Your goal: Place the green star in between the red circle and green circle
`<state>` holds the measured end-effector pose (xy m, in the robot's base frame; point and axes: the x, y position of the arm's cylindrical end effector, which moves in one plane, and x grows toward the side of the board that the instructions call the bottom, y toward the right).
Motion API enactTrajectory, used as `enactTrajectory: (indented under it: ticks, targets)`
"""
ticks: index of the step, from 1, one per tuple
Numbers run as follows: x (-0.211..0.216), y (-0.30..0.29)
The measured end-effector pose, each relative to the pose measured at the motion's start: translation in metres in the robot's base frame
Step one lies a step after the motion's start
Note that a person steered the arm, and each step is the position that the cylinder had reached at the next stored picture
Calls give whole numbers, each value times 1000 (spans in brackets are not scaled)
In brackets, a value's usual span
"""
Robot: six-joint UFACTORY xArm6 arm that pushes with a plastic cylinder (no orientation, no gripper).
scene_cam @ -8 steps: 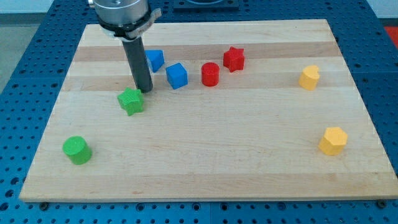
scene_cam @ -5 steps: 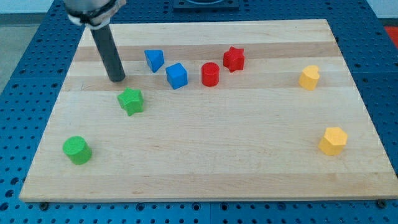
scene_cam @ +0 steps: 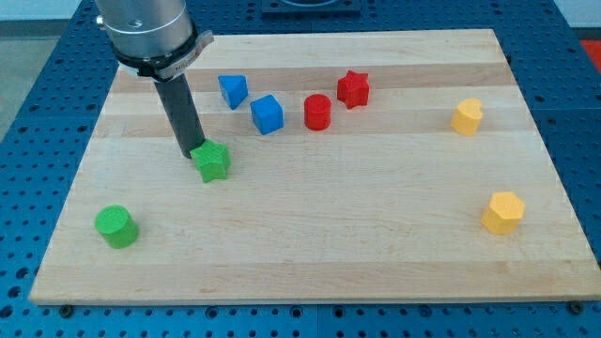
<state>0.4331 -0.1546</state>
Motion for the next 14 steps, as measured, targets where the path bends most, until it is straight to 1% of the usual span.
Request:
enactTrajectory:
  ticks: [1,2,3,4,5,8,9,10,14]
  targets:
    - [-1,-3]
    - [20,-34]
    - [36,-44]
    - [56,-38]
    - [31,-16]
    - [33,-2]
    - [43,-2]
    - [45,5]
    - [41,18]
